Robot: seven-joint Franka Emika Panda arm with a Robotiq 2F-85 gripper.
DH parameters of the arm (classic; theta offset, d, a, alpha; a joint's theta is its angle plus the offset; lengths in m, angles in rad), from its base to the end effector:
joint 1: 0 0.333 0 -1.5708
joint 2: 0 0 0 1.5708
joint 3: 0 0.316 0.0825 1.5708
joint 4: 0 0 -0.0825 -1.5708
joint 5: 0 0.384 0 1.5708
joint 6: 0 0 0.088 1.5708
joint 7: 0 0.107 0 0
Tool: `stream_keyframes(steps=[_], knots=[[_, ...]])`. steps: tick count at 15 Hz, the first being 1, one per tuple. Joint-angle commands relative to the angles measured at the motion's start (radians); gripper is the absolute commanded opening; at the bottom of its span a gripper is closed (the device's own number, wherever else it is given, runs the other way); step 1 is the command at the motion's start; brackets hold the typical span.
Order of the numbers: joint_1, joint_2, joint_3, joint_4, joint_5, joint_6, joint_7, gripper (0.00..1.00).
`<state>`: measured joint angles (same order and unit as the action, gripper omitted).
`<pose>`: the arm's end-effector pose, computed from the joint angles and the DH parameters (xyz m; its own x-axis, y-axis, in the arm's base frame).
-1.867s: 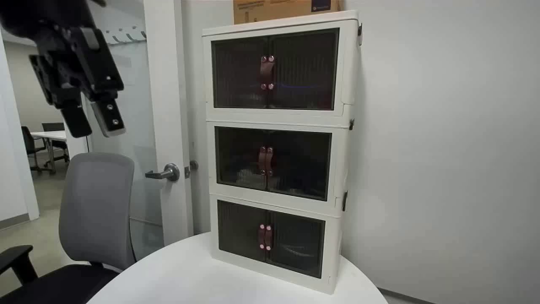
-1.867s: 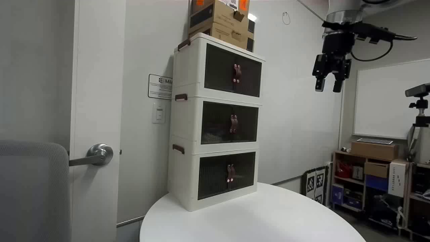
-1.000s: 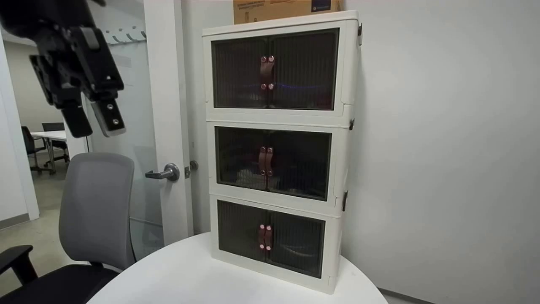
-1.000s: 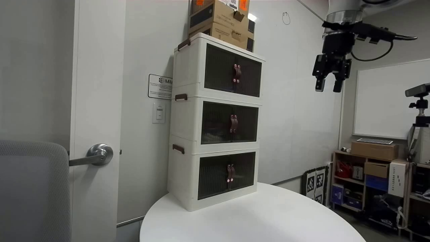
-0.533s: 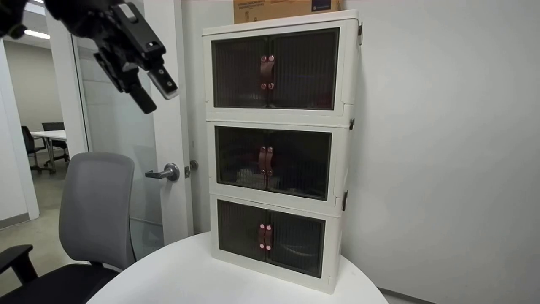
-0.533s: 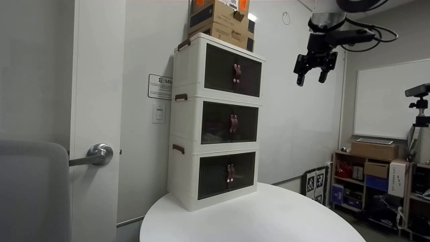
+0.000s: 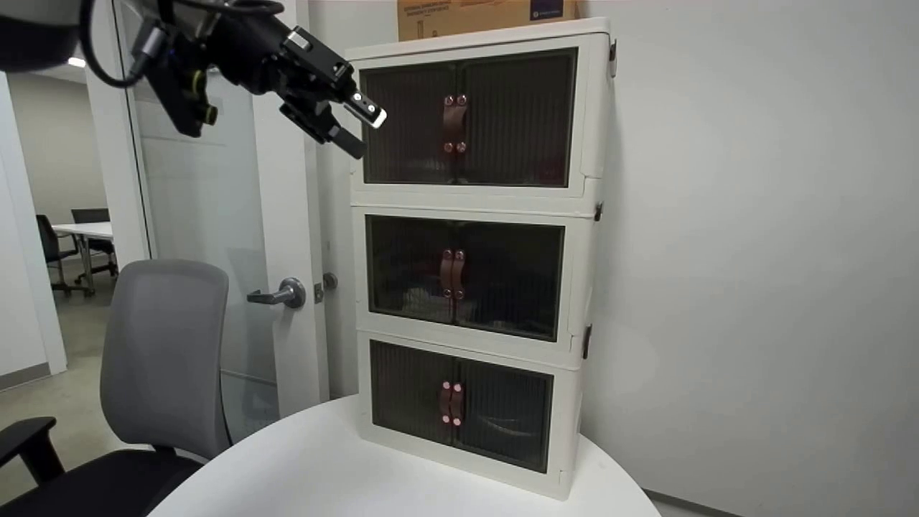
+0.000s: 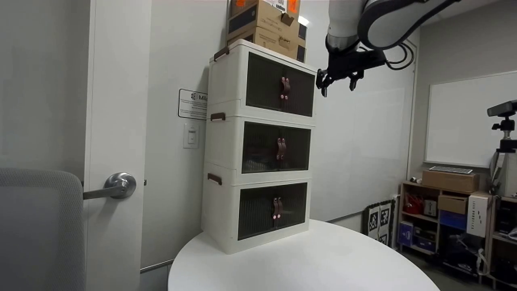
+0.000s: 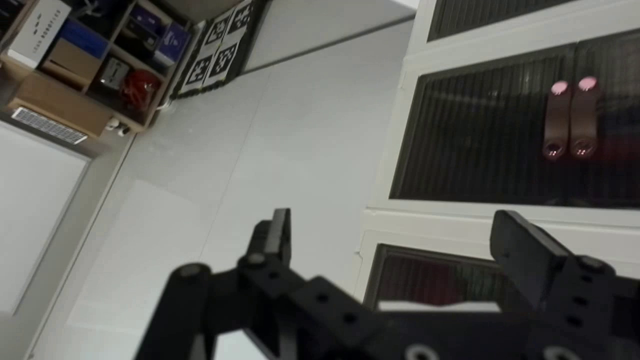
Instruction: Open the left and right door of the first cabinet
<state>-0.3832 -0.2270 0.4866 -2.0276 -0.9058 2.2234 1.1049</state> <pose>0.5331 0.0518 0.5902 0.5867 -0.2021 0.7842 -0.6162 -0.7397 0.2704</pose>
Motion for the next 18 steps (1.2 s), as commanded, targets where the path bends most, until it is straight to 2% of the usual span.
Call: stream_keyframes(steps=[1,4,5,6,8,9,11,13,18], knots=[[-0.064,0.182,0.128,0.185,-0.280,-0.124,0.270,1.00],[-0.047,0.324,0.183,0.287,-0.531,-0.280,0.467,1.00],[0.145,0.386,0.014,0.325,-0.615,-0.341,0.527,1.00],[0.185,0.446,-0.008,0.367,-0.692,-0.394,0.583,1.00],[0.327,0.550,-0.132,0.459,-0.798,-0.480,0.675,1.00],[0.376,0.598,-0.177,0.504,-0.836,-0.511,0.716,1.00],[0.454,0.687,-0.248,0.599,-0.878,-0.562,0.777,1.00],[0.502,0.753,-0.294,0.682,-0.891,-0.576,0.802,1.00],[0.554,0.831,-0.347,0.842,-0.857,-0.542,0.797,1.00]])
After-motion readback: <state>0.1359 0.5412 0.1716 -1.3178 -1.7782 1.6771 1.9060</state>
